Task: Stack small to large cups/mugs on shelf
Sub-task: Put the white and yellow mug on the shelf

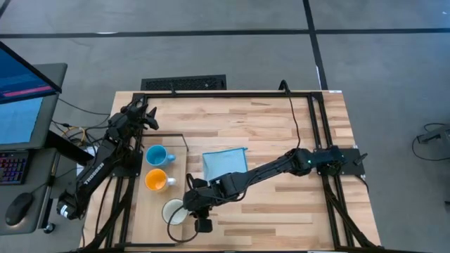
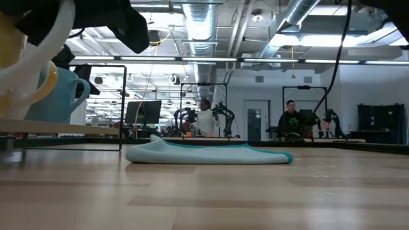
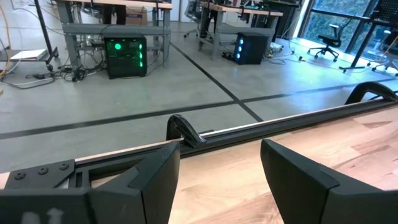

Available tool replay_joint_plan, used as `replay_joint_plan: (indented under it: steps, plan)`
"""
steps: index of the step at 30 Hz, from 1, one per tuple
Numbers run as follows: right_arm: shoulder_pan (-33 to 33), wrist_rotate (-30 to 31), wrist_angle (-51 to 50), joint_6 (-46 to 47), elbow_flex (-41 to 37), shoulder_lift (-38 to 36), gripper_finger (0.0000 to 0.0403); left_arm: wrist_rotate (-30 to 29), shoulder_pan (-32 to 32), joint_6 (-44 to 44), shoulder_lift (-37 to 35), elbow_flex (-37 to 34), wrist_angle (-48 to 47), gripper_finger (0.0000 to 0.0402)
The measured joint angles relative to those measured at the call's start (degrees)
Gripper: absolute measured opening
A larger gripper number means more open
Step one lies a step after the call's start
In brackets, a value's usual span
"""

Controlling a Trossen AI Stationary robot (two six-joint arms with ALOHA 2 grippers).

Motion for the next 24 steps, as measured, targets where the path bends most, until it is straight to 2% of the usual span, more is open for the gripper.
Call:
replay_joint_plan:
  steps: [5,24]
  plan:
    - [-0.36,-2.22,1.49,0.17,0.00,0.02,0.0102,0.02,0.00,0.02,0.00,0.00,0.00,0.0217]
    - [-1.11,-3.57,2.85,-0.24,0.00,0.02,0.0103,0.04,0.00,0.02,0.00,-0.01,0.00,0.0217]
